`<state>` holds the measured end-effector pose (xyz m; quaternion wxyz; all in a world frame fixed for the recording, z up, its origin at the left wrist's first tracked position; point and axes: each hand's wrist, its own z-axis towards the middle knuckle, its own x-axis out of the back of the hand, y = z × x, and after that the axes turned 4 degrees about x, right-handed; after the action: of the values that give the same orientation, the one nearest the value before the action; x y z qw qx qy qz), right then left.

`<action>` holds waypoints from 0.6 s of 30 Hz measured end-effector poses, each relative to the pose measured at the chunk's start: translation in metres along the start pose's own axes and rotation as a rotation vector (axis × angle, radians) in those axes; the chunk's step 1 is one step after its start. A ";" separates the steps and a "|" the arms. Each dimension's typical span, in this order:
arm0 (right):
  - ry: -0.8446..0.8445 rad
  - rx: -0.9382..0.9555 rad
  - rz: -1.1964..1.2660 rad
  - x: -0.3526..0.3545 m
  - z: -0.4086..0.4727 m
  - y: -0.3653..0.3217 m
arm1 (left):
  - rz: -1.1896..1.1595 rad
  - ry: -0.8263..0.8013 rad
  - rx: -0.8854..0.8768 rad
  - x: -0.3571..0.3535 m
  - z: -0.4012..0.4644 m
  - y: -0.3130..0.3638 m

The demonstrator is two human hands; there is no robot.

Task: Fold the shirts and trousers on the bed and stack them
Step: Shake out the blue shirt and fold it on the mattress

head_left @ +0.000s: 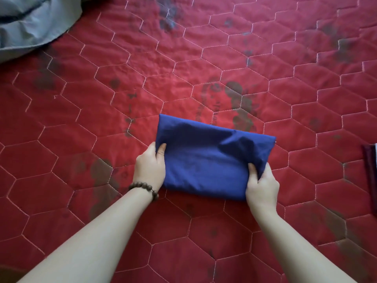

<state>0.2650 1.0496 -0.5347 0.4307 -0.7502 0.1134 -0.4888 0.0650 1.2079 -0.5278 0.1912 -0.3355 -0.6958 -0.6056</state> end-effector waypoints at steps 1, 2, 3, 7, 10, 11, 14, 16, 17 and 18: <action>-0.009 -0.022 -0.017 -0.001 0.000 -0.001 | 0.053 -0.014 0.041 -0.001 0.002 0.000; -0.012 -0.040 -0.023 -0.002 0.000 -0.001 | 0.080 -0.026 0.060 -0.002 0.003 0.000; -0.002 -0.047 -0.020 -0.002 0.000 -0.001 | 0.081 -0.026 0.055 -0.001 0.005 0.001; 0.013 -0.045 -0.046 0.005 0.000 -0.003 | 0.093 0.000 0.046 0.003 0.011 0.004; 0.016 -0.109 -0.156 0.009 -0.002 -0.007 | 0.308 0.040 0.119 0.005 0.013 0.003; 0.078 -0.075 -0.238 0.010 -0.003 -0.009 | 0.375 0.120 0.074 0.007 0.012 0.004; 0.220 0.318 -0.417 -0.004 -0.009 -0.029 | 0.452 0.228 -0.374 0.002 0.002 0.016; 0.091 0.583 -0.486 -0.034 -0.012 -0.044 | 0.544 0.091 -0.646 -0.016 -0.004 0.019; -0.004 0.664 -0.534 -0.051 -0.013 -0.050 | 0.613 0.001 -0.701 -0.025 -0.005 0.020; -0.104 0.703 -0.591 -0.067 -0.014 -0.053 | 0.685 -0.088 -0.711 -0.033 -0.005 0.020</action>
<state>0.2068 1.1137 -0.5350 0.5063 -0.5823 -0.2996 -0.5611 0.1012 1.1960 -0.5351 0.2235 -0.6146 -0.3033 -0.6931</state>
